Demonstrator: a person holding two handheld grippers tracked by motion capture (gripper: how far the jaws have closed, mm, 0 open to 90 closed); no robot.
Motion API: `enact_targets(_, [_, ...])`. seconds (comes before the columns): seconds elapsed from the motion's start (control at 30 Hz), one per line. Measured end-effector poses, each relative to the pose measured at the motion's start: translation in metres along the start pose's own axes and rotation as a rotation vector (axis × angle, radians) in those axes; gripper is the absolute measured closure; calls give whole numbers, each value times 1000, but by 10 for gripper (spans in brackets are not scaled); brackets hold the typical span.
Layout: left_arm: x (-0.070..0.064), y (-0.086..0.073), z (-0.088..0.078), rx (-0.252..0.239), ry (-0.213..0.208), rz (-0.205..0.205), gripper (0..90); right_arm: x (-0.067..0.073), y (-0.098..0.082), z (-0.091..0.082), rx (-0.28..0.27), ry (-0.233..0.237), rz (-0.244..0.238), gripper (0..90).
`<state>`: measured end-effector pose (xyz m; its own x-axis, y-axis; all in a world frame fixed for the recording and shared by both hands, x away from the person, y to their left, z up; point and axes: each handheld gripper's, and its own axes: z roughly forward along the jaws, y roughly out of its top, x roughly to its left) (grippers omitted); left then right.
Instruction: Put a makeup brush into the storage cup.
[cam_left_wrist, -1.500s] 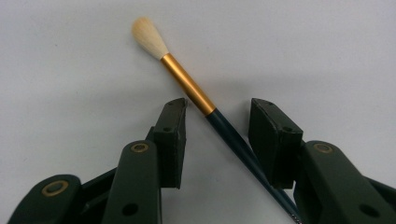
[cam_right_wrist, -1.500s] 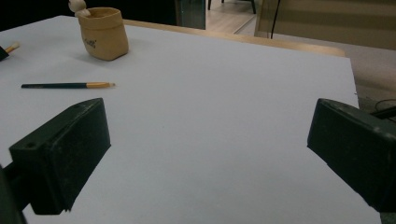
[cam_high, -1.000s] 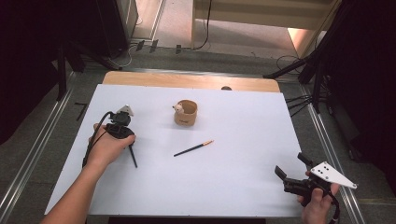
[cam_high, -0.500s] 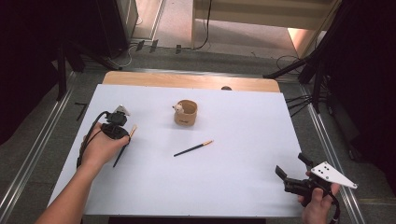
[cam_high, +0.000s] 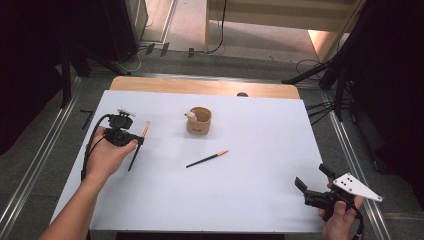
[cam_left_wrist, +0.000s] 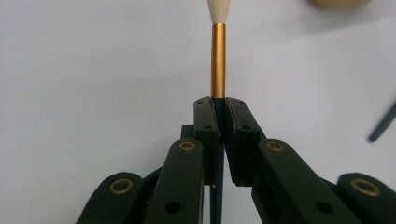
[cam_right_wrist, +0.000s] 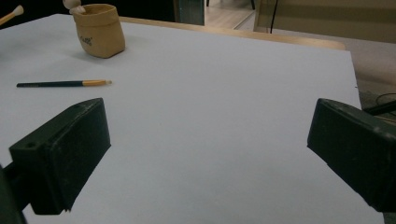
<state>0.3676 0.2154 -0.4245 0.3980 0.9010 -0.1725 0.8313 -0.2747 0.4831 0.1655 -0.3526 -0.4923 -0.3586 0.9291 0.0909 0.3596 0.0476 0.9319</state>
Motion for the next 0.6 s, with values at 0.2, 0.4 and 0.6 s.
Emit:
enact_targets(0.2, [-5, 4, -13, -104, -56, 5, 848, 1, 0, 1, -1, 2, 1, 0])
enact_targets(0.4, [-12, 9, -21, -205, -118, 7, 848, 0, -1, 1, 3, 2, 1, 0])
enact_targets(0.6, [-21, 12, -23, -312, -165, 38, 847, 0, -1, 1, 4, 6, 5, 0])
